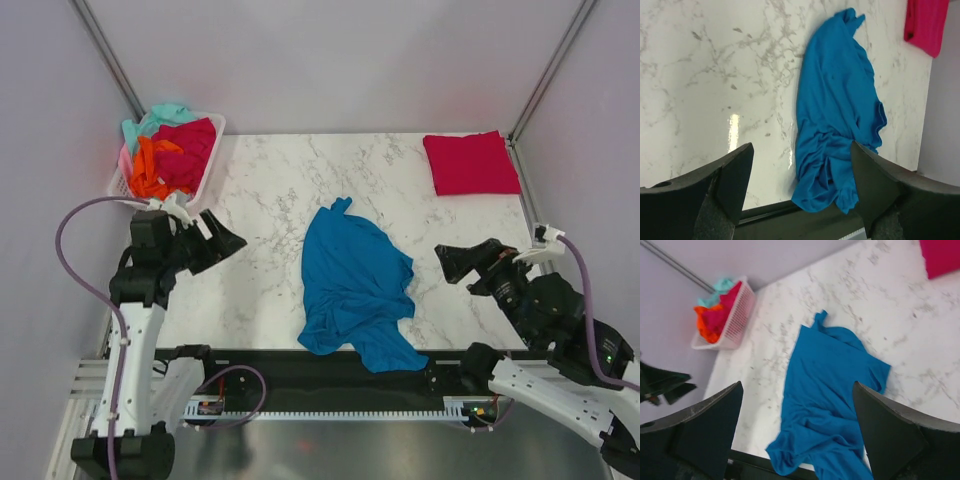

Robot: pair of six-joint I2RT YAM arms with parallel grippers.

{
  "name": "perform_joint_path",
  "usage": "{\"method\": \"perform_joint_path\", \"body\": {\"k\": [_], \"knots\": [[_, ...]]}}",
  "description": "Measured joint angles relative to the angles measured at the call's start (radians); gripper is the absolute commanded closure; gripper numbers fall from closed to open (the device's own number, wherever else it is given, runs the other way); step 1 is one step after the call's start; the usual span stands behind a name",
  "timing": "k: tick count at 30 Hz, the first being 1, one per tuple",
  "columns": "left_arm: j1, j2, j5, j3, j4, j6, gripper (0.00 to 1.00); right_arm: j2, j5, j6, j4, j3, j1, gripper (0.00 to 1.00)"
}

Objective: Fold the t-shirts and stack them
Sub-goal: Move the tshirt to the center of the board, then flatten the tshirt out

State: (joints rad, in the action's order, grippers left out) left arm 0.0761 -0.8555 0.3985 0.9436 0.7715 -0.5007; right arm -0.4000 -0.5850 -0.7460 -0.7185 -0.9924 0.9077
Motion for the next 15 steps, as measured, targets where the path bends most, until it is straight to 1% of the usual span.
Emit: {"method": "perform_joint_path", "body": {"k": [1, 4, 6, 8, 10, 11, 14, 15], "knots": [[-0.031, 0.048, 0.004, -0.025, 0.005, -0.002, 0.16, -0.012, -0.011, -0.014, -0.041, 0.005, 0.0, 0.02], [-0.176, 0.163, 0.001, -0.077, -0.003, -0.013, 0.15, -0.073, -0.016, -0.05, -0.119, 0.033, 0.0, 0.02], [-0.263, 0.19, -0.003, -0.109, -0.014, -0.023, 0.15, -0.145, -0.003, -0.07, -0.14, 0.062, 0.0, 0.02], [-0.327, 0.176, -0.008, -0.147, -0.021, -0.03, 0.15, -0.257, 0.046, -0.092, -0.13, 0.11, 0.0, 0.03], [-0.357, 0.15, -0.016, -0.175, -0.018, -0.032, 0.14, -0.345, 0.096, -0.109, -0.1, 0.172, 0.0, 0.05], [-0.37, 0.136, -0.026, -0.184, -0.018, -0.032, 0.14, -0.379, 0.127, -0.118, -0.08, 0.209, 0.003, 0.09], [-0.378, 0.114, -0.046, -0.204, -0.019, -0.031, 0.14, -0.404, 0.215, -0.145, -0.04, 0.3, 0.014, 0.15], [-0.378, 0.119, -0.053, -0.21, -0.021, -0.032, 0.14, -0.412, 0.234, -0.155, -0.031, 0.308, 0.024, 0.15]]}}
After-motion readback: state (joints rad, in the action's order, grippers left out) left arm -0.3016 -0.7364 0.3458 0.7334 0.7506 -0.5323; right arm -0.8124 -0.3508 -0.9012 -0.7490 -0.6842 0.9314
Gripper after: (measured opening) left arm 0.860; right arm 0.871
